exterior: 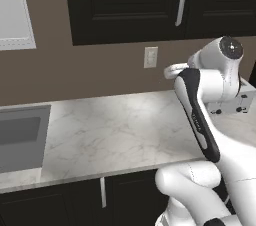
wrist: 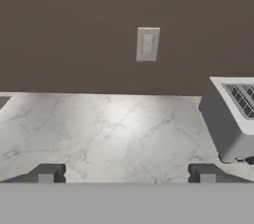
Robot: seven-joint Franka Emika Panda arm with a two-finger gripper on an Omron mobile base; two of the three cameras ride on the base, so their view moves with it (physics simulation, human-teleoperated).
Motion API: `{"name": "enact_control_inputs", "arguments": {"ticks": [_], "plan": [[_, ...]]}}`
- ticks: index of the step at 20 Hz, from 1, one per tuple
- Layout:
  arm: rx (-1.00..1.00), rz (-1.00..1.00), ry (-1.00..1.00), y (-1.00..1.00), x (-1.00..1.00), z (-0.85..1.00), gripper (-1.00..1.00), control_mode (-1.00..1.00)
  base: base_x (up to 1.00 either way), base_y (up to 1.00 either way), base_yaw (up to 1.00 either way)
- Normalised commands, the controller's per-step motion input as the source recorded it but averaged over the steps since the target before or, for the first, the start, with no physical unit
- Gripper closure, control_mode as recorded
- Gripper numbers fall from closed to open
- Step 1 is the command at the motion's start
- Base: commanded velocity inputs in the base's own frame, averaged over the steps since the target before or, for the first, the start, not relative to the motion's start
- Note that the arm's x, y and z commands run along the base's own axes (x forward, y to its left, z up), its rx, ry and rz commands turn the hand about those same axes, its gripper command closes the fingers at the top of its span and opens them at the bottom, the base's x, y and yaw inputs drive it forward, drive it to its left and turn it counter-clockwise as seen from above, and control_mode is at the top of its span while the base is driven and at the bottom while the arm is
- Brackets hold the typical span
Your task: Open the cabinet and move the ladle to the pot. Then close the cabinet.
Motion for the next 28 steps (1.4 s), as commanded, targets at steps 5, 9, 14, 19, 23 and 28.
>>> {"name": "enact_control_inputs", "arguments": {"ticks": [5,9,14,19,23,28], "plan": [[0.0,-0.03,-0.31,-0.02,-0.05,0.59,-1.0,-1.0,0.0,0.0,0.0],[0.0,-0.04,-0.24,-0.05,-0.01,0.62,-1.0,-1.0,0.0,0.0,0.0],[0.0,-0.02,-0.22,-0.1,0.0,0.6,-1.0,-1.0,0.0,0.0,0.0],[0.0,-0.01,-0.2,-0.11,-0.02,0.59,-1.0,-1.0,0.0,0.0,0.0],[0.0,-0.02,-0.17,-0.14,0.0,0.6,-1.0,-1.0,0.0,0.0,0.0],[0.0,-0.01,-0.1,-0.13,0.0,0.57,-1.0,-1.0,0.0,0.0,0.0]]}}
